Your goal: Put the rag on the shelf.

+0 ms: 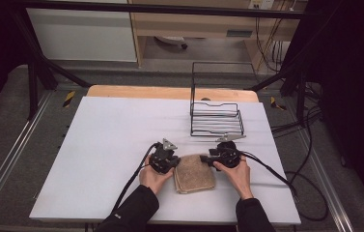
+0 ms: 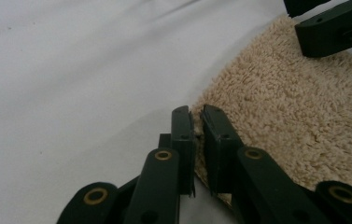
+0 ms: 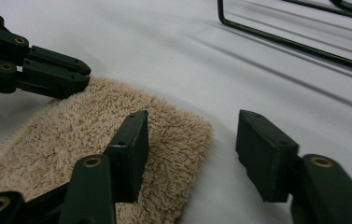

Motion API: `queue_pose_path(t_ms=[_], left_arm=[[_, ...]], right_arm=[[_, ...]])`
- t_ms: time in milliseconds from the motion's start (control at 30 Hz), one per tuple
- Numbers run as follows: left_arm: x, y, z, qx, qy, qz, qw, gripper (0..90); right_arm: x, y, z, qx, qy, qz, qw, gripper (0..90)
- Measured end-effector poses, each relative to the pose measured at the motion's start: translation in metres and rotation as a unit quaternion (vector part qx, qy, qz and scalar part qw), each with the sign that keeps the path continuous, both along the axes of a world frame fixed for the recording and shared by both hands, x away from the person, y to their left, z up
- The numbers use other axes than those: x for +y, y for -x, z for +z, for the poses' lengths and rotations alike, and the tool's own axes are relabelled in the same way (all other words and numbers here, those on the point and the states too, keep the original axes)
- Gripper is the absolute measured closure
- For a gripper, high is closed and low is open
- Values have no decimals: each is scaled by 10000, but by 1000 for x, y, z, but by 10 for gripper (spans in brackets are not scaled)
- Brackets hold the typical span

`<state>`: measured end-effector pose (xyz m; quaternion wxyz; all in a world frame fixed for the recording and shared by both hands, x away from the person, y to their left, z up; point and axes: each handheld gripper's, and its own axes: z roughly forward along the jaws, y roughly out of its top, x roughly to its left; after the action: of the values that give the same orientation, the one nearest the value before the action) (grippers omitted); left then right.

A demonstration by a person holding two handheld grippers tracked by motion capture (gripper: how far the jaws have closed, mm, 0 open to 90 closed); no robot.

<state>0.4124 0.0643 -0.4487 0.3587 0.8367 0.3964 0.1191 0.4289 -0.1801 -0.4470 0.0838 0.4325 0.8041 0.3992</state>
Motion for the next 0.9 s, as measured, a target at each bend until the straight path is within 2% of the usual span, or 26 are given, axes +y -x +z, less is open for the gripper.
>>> queue_pose_path(t_ms=[200,333,700,900], left_arm=[[3,-3,0,137,141,-37,9998,834],[3,-3,0,63,79,-47,9999,834],[3,-3,0,65,94,-83,9999,834],[5,-5,0,182,219,-73,9996,839]], right_arm=[[3,-3,-4,146,25,18,9999,578],[2,-7,-4,219,-35,2,9998,620],[2,-7,-5,340,-32,102,9994,757],[2,-6,-3,484,-124,101,9987,833]])
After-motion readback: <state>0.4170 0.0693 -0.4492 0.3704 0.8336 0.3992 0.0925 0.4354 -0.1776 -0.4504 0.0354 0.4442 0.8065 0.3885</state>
